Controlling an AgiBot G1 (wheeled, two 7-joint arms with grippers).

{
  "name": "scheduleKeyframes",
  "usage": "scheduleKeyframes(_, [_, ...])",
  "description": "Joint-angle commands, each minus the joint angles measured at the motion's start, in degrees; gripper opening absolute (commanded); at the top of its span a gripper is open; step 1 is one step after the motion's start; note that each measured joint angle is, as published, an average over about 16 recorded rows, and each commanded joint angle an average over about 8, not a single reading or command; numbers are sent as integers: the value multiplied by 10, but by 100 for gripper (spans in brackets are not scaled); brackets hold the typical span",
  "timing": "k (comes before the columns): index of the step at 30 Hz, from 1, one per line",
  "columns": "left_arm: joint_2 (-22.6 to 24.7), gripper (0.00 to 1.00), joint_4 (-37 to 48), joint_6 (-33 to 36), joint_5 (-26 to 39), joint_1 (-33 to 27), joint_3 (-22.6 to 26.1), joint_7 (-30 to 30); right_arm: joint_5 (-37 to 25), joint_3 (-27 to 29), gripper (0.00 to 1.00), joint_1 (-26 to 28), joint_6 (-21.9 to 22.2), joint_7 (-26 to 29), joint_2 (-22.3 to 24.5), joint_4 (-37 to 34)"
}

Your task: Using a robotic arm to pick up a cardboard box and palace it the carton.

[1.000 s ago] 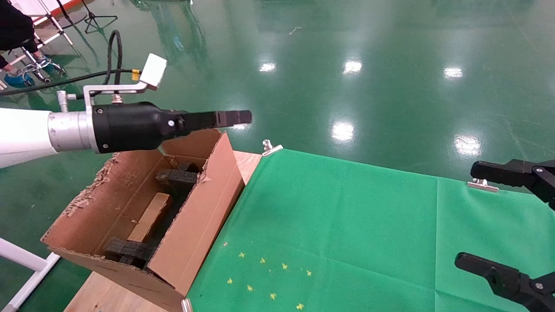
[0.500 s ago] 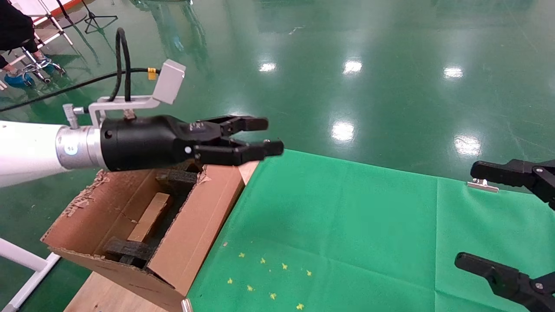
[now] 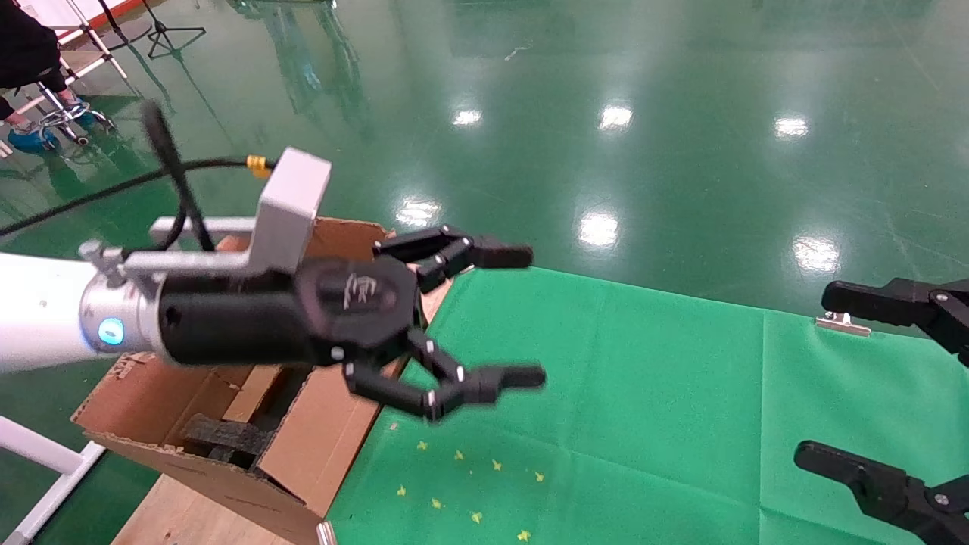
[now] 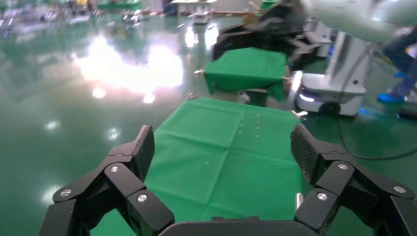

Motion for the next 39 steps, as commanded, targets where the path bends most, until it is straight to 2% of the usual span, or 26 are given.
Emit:
scheduleKeyframes(1, [-2,100,-26,1,-10,17,-11,18,0,0,100,0,0,0,0,0])
scheduleKeyframes(10, [-5,100,-83,3,-32,54,-34,51,0,0,100,0,0,0,0,0])
scheduleKeyframes(39, [-4,100,-61,1,-23,40,-25,41,0,0,100,0,0,0,0,0])
